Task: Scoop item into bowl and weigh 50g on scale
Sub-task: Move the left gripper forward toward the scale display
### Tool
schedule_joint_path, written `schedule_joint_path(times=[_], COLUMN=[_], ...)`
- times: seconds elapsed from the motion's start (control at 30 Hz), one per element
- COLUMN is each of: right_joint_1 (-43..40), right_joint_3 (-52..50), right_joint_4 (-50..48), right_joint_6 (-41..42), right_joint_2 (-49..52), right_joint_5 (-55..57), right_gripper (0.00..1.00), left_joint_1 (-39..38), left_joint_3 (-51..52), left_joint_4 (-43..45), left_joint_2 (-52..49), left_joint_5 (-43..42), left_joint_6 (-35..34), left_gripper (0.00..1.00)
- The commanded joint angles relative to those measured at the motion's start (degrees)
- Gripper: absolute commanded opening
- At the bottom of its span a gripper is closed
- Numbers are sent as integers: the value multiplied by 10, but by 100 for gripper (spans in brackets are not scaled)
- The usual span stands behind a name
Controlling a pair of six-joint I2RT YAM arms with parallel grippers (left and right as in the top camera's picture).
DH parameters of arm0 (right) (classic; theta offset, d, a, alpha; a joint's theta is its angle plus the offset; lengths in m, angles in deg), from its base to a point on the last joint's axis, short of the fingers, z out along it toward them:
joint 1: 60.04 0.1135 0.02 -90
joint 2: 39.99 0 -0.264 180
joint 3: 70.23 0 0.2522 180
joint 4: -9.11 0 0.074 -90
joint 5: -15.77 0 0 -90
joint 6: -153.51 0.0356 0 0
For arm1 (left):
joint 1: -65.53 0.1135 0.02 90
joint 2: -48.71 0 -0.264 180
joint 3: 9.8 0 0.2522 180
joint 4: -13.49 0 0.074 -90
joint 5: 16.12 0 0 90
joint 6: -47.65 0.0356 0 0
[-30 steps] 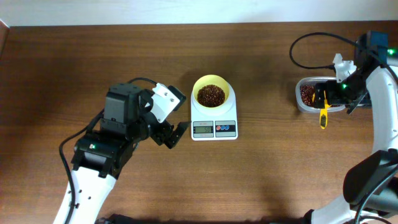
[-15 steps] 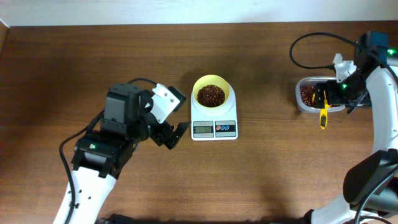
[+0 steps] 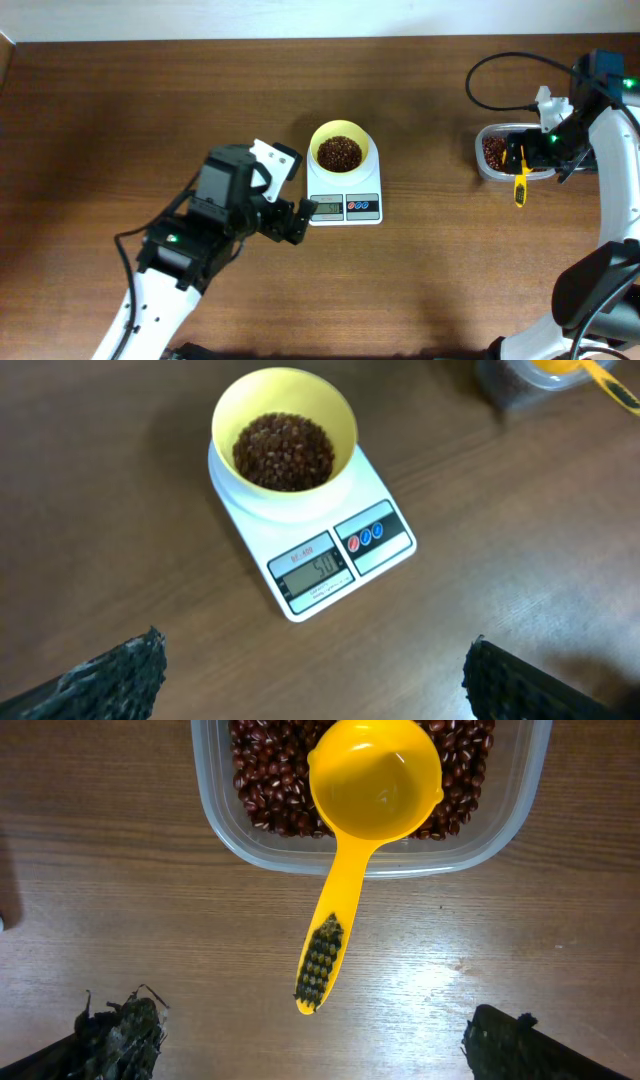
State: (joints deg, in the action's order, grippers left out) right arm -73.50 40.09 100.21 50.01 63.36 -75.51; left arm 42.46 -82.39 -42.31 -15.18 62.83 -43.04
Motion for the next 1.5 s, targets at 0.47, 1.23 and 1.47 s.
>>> schedule_joint_path(times=[0.47, 1.23, 1.47], right_joint_1=[3, 3, 3], right_joint_3=[12, 12, 12], right_joint_4=[-2, -2, -2], right_joint_6=[0, 0, 0], right_joint_2=[0, 0, 0], right_joint_5=[5, 5, 5], right_gripper=[99, 99, 99], left_joint_1=[-207, -203, -194], left_joint_3=[82, -24, -25], left_joint_4=[126, 63, 63], left_joint_2=[-150, -236, -255], left_joint_5=[287, 258, 239], left_joint_6=[-443, -365, -365], left_gripper=[99, 99, 99])
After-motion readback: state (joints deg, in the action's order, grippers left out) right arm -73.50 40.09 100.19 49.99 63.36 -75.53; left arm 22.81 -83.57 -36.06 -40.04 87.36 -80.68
